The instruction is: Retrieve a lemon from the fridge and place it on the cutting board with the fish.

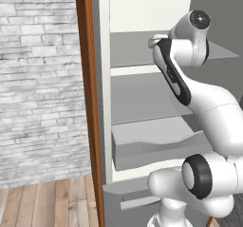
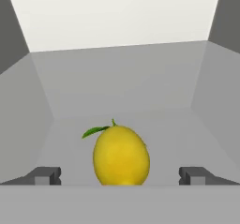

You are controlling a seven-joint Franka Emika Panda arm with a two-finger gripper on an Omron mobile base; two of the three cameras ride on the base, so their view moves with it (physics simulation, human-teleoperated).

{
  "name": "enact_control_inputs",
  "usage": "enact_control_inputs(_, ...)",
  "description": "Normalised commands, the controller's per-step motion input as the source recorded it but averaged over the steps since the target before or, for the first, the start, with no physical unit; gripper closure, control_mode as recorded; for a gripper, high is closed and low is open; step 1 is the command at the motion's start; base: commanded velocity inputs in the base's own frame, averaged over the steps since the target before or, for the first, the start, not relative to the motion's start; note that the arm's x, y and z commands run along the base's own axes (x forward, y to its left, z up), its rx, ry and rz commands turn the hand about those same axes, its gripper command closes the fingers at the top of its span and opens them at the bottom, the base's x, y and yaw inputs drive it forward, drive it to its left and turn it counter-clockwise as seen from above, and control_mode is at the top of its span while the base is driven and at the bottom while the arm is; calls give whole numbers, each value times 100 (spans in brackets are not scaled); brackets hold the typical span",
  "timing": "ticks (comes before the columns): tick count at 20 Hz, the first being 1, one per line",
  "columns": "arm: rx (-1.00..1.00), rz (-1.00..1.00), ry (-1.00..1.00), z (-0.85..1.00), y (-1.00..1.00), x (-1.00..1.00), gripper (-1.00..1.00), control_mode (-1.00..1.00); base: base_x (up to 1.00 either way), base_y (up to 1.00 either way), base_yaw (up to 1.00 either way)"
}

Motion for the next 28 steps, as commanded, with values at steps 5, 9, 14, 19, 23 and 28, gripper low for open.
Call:
enact_control_inputs(5, 0, 0, 0, -19, 0, 15, -100, -100, 0, 0, 0)
enact_control_inputs(9, 0, 0, 4, -16, 0, 25, -100, -100, 0, 0, 0)
enact_control_inputs(14, 0, 0, 6, -12, 0, 30, -100, -100, 0, 0, 0)
enact_control_inputs(19, 0, 0, 2, -1, 0, 9, -100, -100, 0, 0, 0)
enact_control_inputs(23, 0, 0, 0, 0, 0, 4, 100, -100, 0, 0, 0)
enact_control_inputs(28, 0, 0, 0, 0, 0, 1, 100, -100, 0, 0, 0)
